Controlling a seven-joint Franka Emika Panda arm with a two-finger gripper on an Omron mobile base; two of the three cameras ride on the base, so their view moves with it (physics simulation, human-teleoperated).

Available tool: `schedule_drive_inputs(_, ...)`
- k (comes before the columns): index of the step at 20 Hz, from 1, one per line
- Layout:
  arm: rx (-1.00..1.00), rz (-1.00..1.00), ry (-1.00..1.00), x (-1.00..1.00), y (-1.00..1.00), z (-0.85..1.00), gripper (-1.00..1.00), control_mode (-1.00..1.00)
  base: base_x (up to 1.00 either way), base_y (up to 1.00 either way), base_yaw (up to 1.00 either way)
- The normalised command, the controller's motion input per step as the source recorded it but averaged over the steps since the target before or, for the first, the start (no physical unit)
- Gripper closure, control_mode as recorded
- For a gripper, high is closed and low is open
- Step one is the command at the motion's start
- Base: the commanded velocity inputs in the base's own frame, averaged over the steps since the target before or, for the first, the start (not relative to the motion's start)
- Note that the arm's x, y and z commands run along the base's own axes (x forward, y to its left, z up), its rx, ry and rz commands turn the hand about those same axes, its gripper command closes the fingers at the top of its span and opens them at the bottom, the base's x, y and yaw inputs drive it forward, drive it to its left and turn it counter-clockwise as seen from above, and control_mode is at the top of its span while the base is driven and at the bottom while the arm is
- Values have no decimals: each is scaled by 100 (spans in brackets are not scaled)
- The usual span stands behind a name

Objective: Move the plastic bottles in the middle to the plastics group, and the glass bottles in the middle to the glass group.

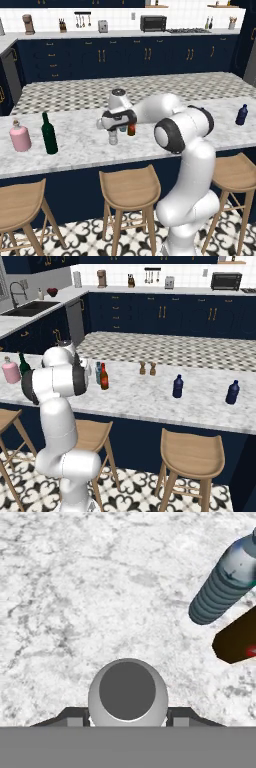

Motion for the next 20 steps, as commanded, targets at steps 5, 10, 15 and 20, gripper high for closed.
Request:
schedule_drive_inputs(5,4,0,-5,-86,-45,48,100,-100,0,0,0)
schedule_drive_inputs(10,1,-4,0,-66,-85,41,100,-100,0,0,0)
schedule_drive_inputs(15,0,-3,0,-10,-97,53,100,-100,0,0,0)
schedule_drive_inputs(20,0,-7,0,-9,-100,28,100,-100,0,0,0)
